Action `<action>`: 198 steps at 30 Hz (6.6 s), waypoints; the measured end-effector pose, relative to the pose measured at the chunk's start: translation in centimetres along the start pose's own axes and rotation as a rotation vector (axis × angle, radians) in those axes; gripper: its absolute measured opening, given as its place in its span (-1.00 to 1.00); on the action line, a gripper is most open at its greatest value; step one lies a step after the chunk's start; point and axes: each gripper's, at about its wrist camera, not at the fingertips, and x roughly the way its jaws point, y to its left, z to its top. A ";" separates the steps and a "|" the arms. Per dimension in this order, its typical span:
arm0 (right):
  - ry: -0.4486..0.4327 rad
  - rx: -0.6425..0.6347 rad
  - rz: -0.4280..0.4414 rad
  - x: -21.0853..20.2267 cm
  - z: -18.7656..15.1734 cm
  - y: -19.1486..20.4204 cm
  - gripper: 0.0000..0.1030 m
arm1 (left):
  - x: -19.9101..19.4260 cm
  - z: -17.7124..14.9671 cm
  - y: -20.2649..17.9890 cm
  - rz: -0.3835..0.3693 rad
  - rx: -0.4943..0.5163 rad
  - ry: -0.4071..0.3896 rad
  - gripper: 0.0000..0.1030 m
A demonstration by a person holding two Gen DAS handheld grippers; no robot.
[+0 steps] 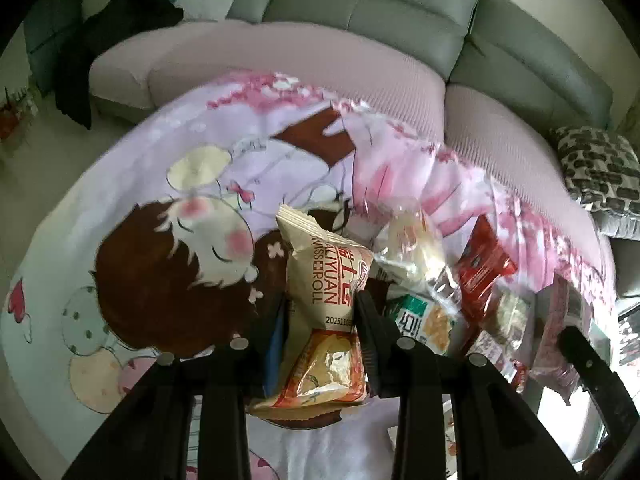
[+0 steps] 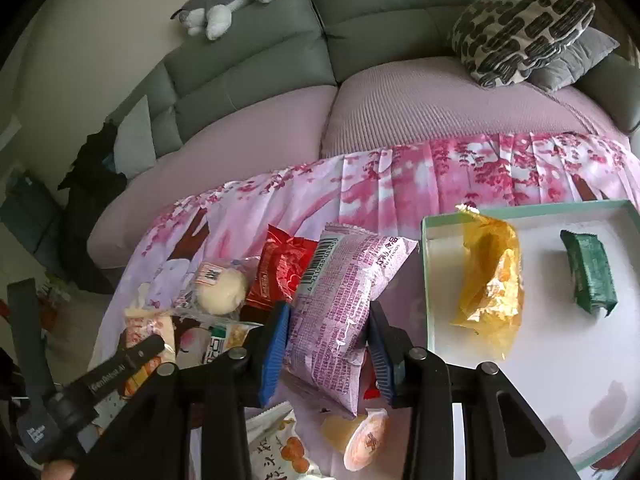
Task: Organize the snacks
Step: 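Carry both bags over the tray and open both tools to drop them, then withdraw both tools from the tray toward the remaining snacks, then lower the left tool onto the white cracker bag and close on it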
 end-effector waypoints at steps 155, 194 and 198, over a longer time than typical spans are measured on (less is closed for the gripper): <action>0.205 0.028 -0.220 -0.9 -5.1 -3.1 1.00 | -0.1 -6.1 -1.8 -0.081 0.064 0.148 0.91; 0.214 0.166 -0.230 -1.0 -4.6 -6.8 1.00 | 2.6 -11.6 -11.4 -0.041 0.325 0.273 0.39; 0.215 0.167 -0.231 -1.0 -4.6 -6.7 1.00 | 2.8 -10.8 -10.5 -0.055 0.296 0.268 0.33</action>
